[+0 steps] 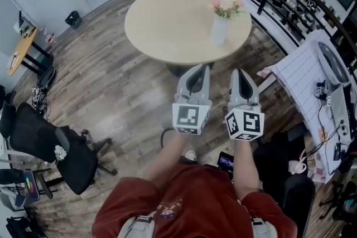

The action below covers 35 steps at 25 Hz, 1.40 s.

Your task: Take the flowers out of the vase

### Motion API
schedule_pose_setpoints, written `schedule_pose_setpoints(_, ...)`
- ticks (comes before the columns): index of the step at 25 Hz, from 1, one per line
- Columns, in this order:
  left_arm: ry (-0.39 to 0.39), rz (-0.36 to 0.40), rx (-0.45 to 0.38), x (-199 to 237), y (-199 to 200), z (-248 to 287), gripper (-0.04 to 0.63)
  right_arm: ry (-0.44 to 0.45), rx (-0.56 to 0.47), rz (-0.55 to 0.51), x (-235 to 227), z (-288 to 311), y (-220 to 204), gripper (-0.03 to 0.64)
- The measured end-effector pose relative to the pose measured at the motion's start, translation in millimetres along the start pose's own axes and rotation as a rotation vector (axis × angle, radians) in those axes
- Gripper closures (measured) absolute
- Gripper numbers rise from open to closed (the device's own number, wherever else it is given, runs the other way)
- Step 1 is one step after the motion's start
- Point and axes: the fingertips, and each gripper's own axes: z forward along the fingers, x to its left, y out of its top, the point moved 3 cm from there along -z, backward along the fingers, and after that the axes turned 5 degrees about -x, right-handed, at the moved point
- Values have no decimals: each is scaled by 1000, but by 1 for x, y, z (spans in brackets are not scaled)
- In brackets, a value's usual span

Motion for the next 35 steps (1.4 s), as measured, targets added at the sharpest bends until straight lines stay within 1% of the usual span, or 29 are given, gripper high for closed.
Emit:
schedule_pose_setpoints(6,-14,-1,-5,18,-5,14,591,-8,-16,-2,7,21,-4,614)
schedule_pose_setpoints(12,-20,-9,-3,26,-17,35,591,-15,-17,-15,-4,42,-11,614)
schedule_pose_setpoints(17,-18,-7,-3,29,-32,68,591,-13,-28,-17,-25,70,-18,614)
schedule_pose_setpoints(25,-20,6,10,31,-54,130,591,-21,-4,12,-73,122,-39,614)
schedule_pose_setpoints(29,-4,3,9,39,-58,157,591,7,-16,29,-85,149,-39,614)
schedule_pose_setpoints(35,14,7,20,42,-70,200,591,40,-14,23,-106,182,-43,614)
